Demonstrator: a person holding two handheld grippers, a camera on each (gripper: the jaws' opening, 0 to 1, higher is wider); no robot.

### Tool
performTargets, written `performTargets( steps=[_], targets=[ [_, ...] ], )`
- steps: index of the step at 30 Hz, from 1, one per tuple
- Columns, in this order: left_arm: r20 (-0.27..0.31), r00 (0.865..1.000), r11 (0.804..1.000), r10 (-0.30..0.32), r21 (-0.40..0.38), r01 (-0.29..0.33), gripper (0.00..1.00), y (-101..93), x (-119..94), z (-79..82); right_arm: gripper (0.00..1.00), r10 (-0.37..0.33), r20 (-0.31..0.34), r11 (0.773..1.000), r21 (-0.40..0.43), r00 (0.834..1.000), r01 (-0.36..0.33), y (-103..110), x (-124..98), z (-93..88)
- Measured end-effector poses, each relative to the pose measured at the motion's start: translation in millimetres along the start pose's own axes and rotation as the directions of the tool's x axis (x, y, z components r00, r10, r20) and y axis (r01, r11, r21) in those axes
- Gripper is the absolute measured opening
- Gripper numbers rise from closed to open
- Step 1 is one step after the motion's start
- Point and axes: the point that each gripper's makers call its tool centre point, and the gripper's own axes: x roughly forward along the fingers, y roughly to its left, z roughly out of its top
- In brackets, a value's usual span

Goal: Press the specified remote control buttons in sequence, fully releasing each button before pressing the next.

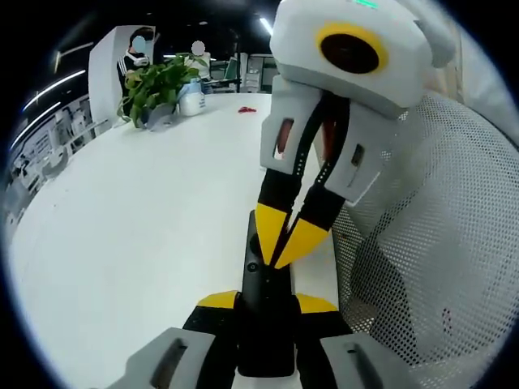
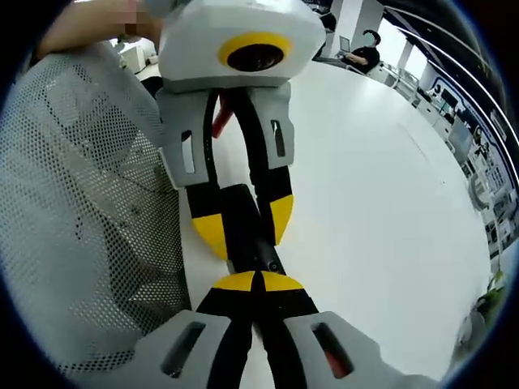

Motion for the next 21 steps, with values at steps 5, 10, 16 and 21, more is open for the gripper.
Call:
performTargets(
  steps=[5, 10, 16, 21],
  targets=[
    [-0.001, 1.000, 1.000, 0.000, 0.006, 0.000, 0.25, -0.2, -0.2, 0.0, 0.00, 0.001, -0.019, 0.994, 0.105, 1.000, 0.001, -0.7, 0.1, -0.4],
    [-0.002, 1.000, 1.000, -0.002, 0.005, 0.002, 0.25, -0.2, -0.3, -0.1, 0.00, 0.005, -0.034, 0.989, 0.145, 0.999, 0.000, -2.7, 1.1, -0.6],
    [-0.002, 1.000, 1.000, -0.005, 0.005, 0.005, 0.25, 0.3, -0.5, -0.7, 0.00, 0.048, -0.074, 0.972, 0.231, 0.996, -0.030, -4.3, 1.9, -0.2],
    [-0.001, 1.000, 1.000, -0.005, 0.003, 0.005, 0.25, 0.3, -0.8, -0.9, 0.00, 0.019, -0.111, 0.988, 0.156, 0.994, -0.002, -2.5, 2.3, 0.7]
  ],
)
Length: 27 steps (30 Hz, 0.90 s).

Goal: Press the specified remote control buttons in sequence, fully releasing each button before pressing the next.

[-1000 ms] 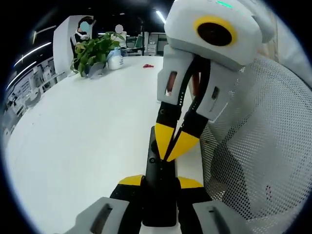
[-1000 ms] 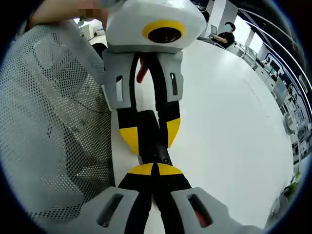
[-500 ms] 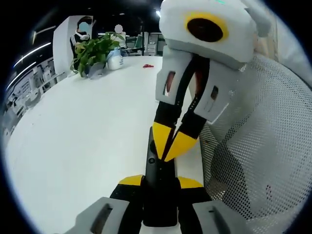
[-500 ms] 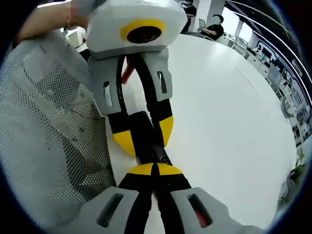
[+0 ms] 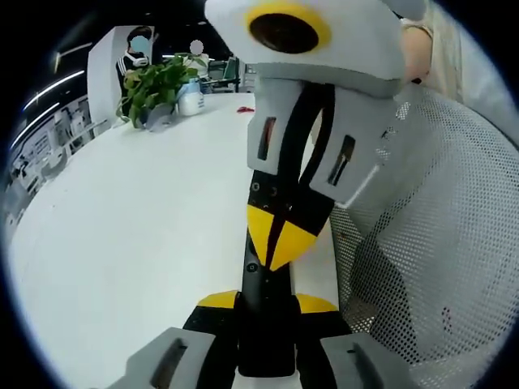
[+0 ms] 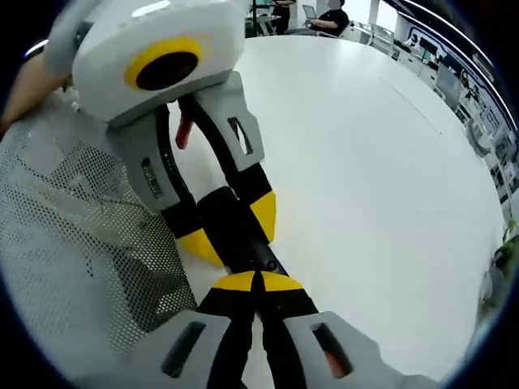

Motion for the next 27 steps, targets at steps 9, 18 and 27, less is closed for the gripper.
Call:
performTargets(
  steps=[9, 18, 27],
  targets=[
    [0.004, 1.000, 1.000, -0.001, -0.009, 0.001, 0.25, -0.2, -0.3, 0.9, 0.00, 0.007, 0.062, 1.000, 0.029, 0.998, -0.009, -1.1, -0.6, -0.2],
    [0.002, 1.000, 1.000, 0.005, -0.001, -0.005, 0.25, -0.2, 0.1, 0.8, 0.00, 0.008, 0.075, 0.995, -0.102, 0.997, -0.001, 0.7, -0.4, 1.4],
    [0.067, 0.998, 0.998, 0.006, -0.070, -0.001, 0.25, 1.1, -0.9, 1.8, 0.00, 0.031, 0.081, 0.999, -0.021, 0.996, -0.030, -3.4, -0.6, 1.3]
  ],
)
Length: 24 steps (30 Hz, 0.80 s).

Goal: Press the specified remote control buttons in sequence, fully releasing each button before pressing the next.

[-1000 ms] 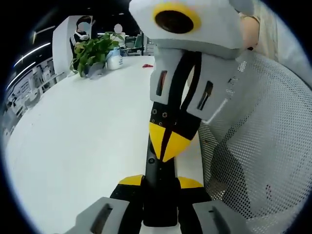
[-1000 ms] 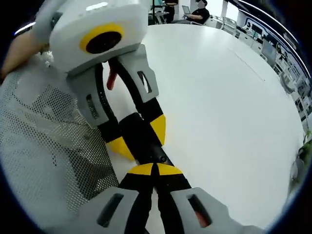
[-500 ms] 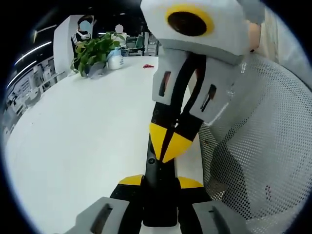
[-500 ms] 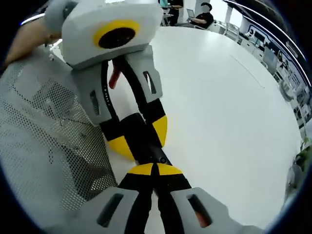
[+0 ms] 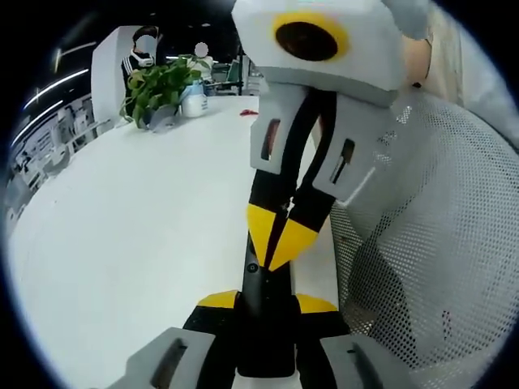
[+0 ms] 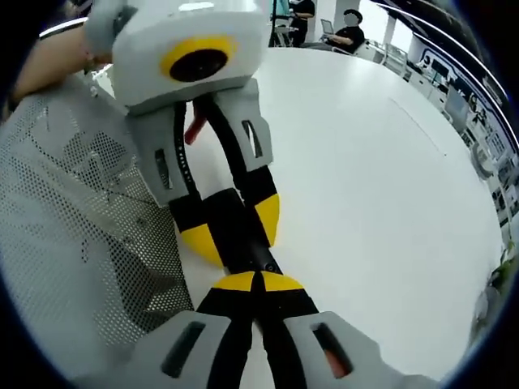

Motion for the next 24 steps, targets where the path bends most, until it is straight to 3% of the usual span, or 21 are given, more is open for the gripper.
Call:
performTargets(
  steps=[11, 18, 24],
  targets=[
    [-0.003, 1.000, 0.999, 0.005, 0.047, -0.004, 0.25, -0.7, 0, -0.6, 0.00, 0.007, -0.018, 1.000, 0.026, 1.000, -0.007, -8, 3, 3.9],
    [0.000, 1.000, 0.999, 0.017, 0.036, -0.017, 0.25, -0.4, 1, -0.9, 0.00, 0.024, -0.039, 0.999, 0.040, 0.999, -0.023, -15, 7, 6.9],
    [0.003, 1.000, 0.999, 0.020, 0.034, -0.020, 0.25, -0.7, 0, -0.8, 0.00, 0.108, -0.099, 0.993, 0.062, 0.989, -0.102, -15, 8, 5.1]
  ],
)
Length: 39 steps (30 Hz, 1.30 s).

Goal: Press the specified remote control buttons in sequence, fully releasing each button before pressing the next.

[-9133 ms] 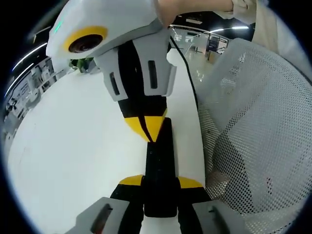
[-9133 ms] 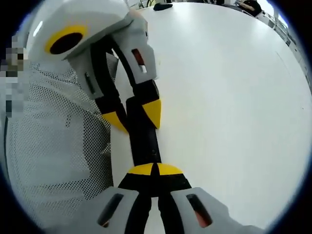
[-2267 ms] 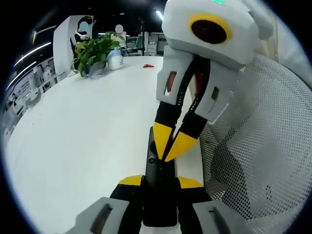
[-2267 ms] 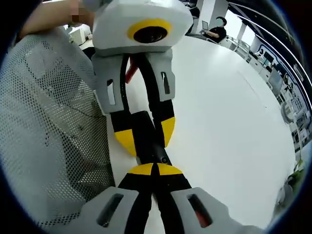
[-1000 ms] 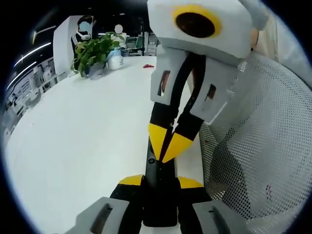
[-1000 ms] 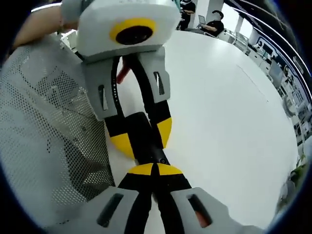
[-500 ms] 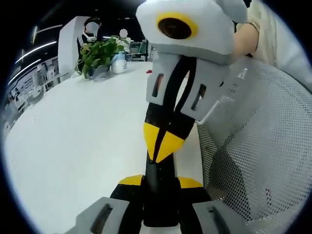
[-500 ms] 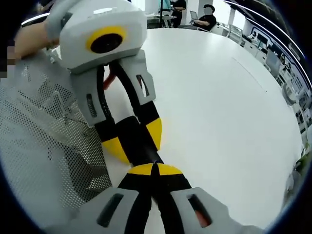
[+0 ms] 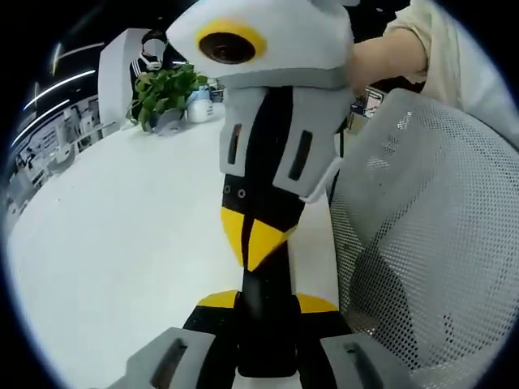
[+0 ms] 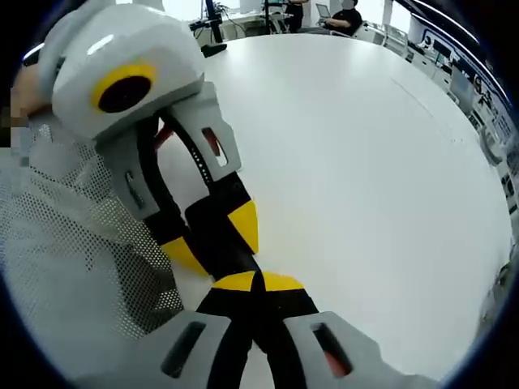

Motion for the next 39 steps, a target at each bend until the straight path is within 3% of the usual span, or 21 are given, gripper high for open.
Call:
performTargets(
  steps=[6, 11, 26, 32, 39],
  targets=[
    [0.011, 1.000, 1.000, 0.003, -0.003, -0.003, 0.25, 0.0, -0.2, -0.1, 0.00, 0.041, -0.042, 0.997, -0.057, 0.998, -0.044, 4.4, -2.0, -4.6],
    [0.023, 1.000, 1.000, -0.003, -0.019, 0.004, 0.25, 0.1, -0.7, 0.3, 0.00, 0.034, -0.044, 0.996, -0.078, 0.998, -0.037, 5.4, -1.7, -4.4],
    [0.033, 0.999, 0.999, -0.007, -0.031, 0.008, 0.25, 0.4, -0.3, 0.9, 0.00, 0.080, -0.121, 0.997, -0.013, 0.989, -0.082, 3.4, 1.2, -3.3],
    [0.031, 0.999, 1.000, -0.007, -0.029, 0.008, 0.25, 0.4, -0.2, 1.1, 0.00, 0.089, -0.108, 0.996, 0.014, 0.990, -0.088, 3.5, 0.9, -3.8],
    [0.032, 0.999, 1.000, -0.006, -0.030, 0.007, 0.25, 0.4, -0.2, 1.2, 0.00, 0.052, -0.010, 0.998, 0.041, 0.999, -0.051, 3.1, -0.3, -3.7]
  ],
)
